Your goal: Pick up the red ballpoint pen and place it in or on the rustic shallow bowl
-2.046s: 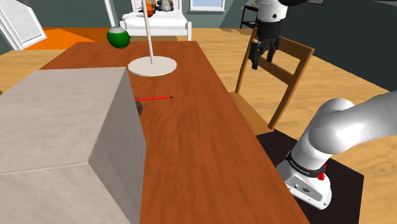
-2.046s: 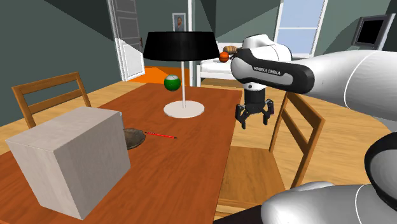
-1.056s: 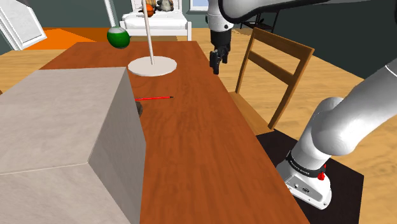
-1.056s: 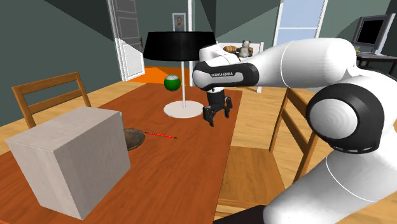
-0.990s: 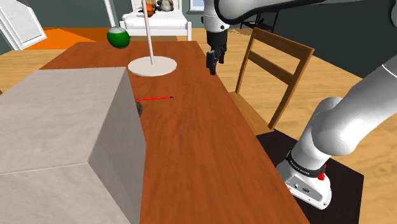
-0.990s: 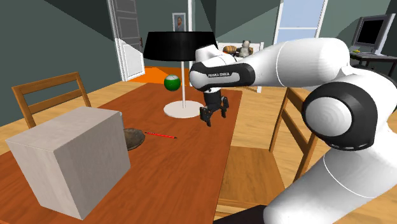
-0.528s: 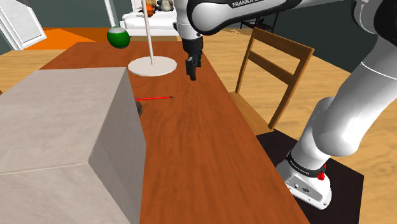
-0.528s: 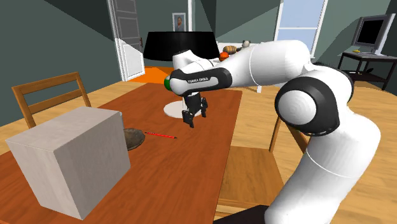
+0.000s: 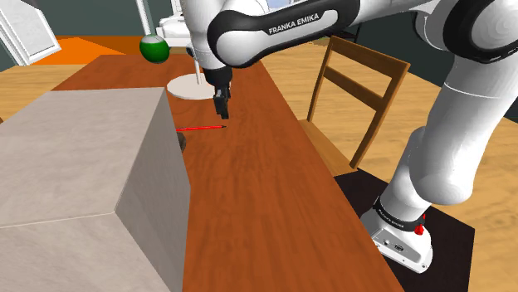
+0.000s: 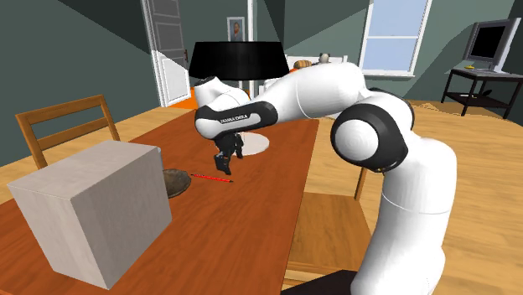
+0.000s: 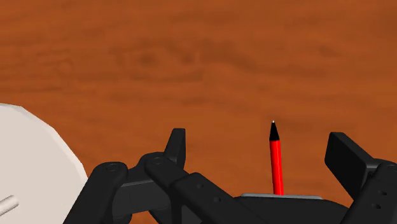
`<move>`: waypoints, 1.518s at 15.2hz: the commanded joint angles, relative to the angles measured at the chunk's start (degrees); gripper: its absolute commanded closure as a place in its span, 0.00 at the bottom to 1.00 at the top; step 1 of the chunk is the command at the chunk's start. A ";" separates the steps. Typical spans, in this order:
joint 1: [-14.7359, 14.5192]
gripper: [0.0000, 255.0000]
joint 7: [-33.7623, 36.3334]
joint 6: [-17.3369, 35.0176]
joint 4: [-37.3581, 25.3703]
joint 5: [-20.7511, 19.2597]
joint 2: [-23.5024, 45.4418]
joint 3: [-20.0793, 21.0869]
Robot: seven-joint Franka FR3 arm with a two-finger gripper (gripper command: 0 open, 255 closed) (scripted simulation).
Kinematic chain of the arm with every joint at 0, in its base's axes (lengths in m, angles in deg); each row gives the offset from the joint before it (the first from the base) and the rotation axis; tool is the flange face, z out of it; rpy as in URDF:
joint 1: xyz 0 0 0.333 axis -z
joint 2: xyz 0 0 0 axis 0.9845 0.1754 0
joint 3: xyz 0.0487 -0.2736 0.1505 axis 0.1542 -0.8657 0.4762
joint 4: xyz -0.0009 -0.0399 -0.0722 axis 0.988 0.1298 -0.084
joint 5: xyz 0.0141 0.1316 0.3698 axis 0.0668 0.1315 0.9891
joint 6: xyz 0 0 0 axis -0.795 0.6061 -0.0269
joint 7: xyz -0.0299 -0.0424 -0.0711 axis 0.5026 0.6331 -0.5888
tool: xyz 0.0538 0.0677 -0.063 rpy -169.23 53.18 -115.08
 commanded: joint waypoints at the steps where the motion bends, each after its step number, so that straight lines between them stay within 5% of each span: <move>1: -1.36 0.00 -1.01 0.16 -2.60 -1.55 2.89 1.12; 4: -2.97 0.00 -2.17 0.44 -5.31 -3.36 6.05 2.23; 11: -2.11 0.00 -1.56 5.74 -1.03 -4.17 6.99 1.54; 19: -2.12 0.00 -1.56 5.73 -1.03 -4.17 6.99 1.54; 20: -2.12 1.00 -1.56 5.73 -1.03 -4.17 6.99 1.54; 23: -2.11 1.00 -1.56 5.73 -1.03 -4.16 6.98 1.54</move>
